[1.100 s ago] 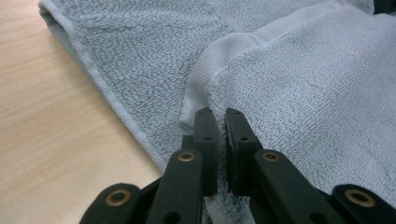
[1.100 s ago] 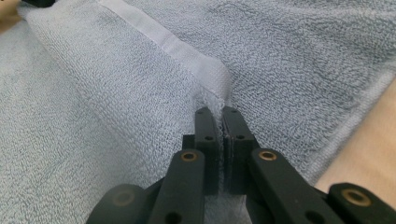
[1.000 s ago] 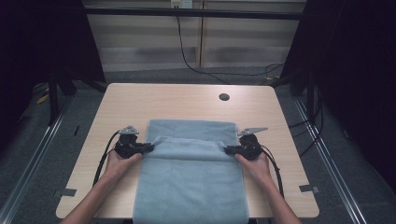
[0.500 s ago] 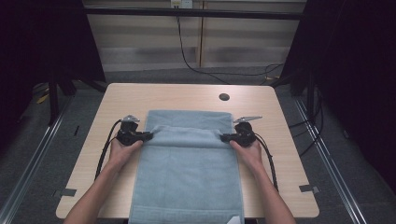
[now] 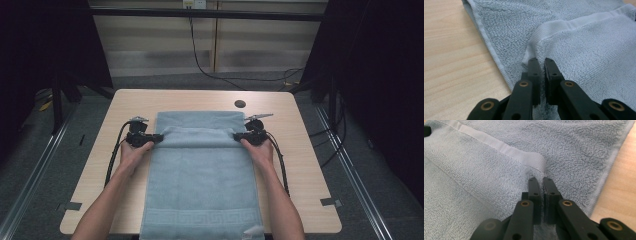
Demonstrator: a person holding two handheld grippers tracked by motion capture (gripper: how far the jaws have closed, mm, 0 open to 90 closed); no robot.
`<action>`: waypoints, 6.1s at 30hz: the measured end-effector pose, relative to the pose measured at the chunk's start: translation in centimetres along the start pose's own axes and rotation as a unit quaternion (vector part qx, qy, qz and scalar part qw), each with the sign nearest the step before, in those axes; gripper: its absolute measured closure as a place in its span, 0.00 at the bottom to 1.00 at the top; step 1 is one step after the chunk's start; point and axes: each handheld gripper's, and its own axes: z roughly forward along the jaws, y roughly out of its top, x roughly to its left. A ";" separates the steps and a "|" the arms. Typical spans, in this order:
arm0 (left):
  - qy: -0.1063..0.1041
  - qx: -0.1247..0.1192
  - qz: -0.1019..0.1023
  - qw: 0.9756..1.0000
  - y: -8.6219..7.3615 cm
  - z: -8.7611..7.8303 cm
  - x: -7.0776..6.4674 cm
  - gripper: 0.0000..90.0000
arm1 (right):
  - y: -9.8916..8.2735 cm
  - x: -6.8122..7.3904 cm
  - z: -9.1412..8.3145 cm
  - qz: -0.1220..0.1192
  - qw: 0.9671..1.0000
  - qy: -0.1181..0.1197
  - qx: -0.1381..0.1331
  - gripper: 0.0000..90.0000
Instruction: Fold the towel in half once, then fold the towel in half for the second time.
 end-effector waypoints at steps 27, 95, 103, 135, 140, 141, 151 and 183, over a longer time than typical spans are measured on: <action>-0.091 -0.168 0.113 0.975 1.8 -16.2 -9.3 0.95 | 2.8 6.2 -18.3 -0.091 0.977 0.065 -0.180 0.96; -0.108 -0.054 0.091 0.989 -9.7 -12.5 -9.2 0.61 | -13.1 7.6 -16.3 -0.067 0.993 0.084 -0.049 0.70; -0.057 -0.010 0.064 0.996 -6.8 -7.6 -6.4 0.61 | -8.2 6.2 -11.3 -0.068 0.993 0.089 -0.045 0.64; -0.052 0.000 0.099 0.994 -7.8 -5.5 -6.9 0.65 | -7.4 6.8 -5.2 -0.075 0.993 0.086 0.022 0.53; -0.058 0.006 0.104 0.993 -8.7 -6.3 -7.8 0.65 | -8.3 7.5 -6.1 -0.079 0.992 0.093 0.023 0.53; -0.059 0.008 0.106 0.993 -8.9 -6.5 -8.0 0.65 | -8.6 7.6 -6.3 -0.079 0.992 0.095 0.024 0.53; -0.075 0.029 0.121 0.989 -10.8 -8.6 -10.1 0.65 | -11.0 9.1 -8.4 -0.100 0.989 0.109 0.027 0.54; -0.058 -0.012 0.091 0.994 -6.1 -8.0 -7.1 0.64 | -7.2 5.9 -10.7 -0.078 0.992 0.099 -0.018 0.60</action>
